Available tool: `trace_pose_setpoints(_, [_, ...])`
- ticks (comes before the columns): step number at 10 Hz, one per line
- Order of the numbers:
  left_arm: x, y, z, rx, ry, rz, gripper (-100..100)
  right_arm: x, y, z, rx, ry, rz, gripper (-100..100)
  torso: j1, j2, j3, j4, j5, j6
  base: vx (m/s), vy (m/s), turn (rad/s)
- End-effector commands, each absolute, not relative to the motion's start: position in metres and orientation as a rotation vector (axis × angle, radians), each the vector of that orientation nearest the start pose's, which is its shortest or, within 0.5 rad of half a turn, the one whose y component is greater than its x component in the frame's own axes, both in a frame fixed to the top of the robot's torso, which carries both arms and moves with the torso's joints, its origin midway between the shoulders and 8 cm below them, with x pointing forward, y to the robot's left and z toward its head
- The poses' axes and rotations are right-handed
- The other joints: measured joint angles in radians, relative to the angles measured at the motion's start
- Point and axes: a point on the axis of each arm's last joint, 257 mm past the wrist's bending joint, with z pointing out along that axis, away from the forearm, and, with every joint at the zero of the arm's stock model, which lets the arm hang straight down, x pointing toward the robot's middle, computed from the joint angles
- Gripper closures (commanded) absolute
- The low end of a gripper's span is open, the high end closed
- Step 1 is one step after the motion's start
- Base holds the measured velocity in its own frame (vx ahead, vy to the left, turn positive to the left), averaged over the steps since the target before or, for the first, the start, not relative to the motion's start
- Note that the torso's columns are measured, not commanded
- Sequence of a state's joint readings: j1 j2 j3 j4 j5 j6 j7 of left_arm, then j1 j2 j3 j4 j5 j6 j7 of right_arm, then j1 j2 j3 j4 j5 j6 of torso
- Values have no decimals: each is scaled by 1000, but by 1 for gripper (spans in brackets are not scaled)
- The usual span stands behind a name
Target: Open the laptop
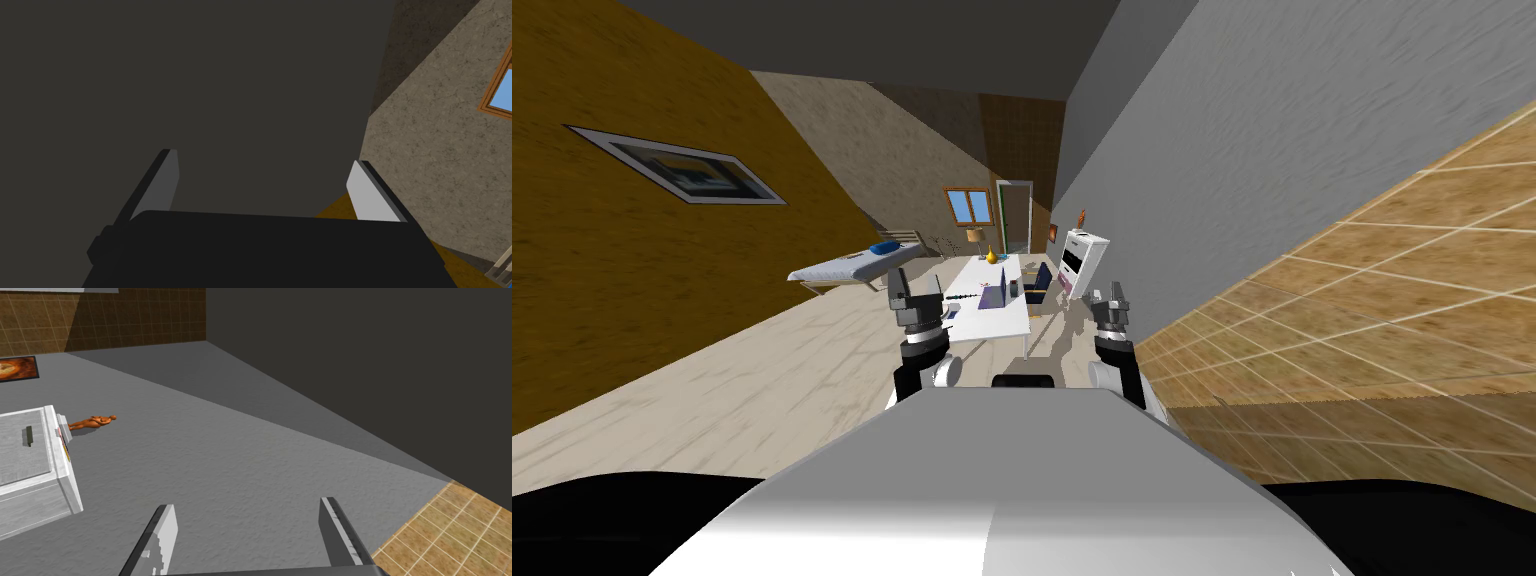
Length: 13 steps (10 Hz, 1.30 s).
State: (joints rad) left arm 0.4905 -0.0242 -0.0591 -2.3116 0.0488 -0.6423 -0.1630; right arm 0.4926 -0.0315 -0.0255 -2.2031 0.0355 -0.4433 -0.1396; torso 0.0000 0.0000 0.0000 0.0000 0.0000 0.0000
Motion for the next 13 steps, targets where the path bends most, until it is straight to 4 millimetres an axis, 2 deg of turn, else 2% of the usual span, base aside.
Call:
trace_pose_setpoints(1, [312,265,65,-519,464,-1271,0,367,-287,-19,775,701,1351,0,0,40,-82,41,0,0,0,0,0])
trace_pose_setpoints(9, [312,265,66,-519,464,-1272,0,367,-287,-19,775,701,1351,0,0,618,-1234,617,0,0,0,0,0])
trace_pose_setpoints(10, [316,260,62,-500,500,-1279,-100,367,-287,-19,775,701,1351,0,0,691,-1382,691,0,0,8,-8,-7])
trace_pose_setpoints(11, [320,257,58,-489,528,-1285,-100,367,-287,-19,775,701,1351,0,0,725,-1451,724,0,0,6,-20,-10])
trace_pose_setpoints(13, [331,252,48,-473,589,-1295,-100,367,-287,-19,775,701,1351,0,-1,737,-1475,737,0,0,7,-31,-15])
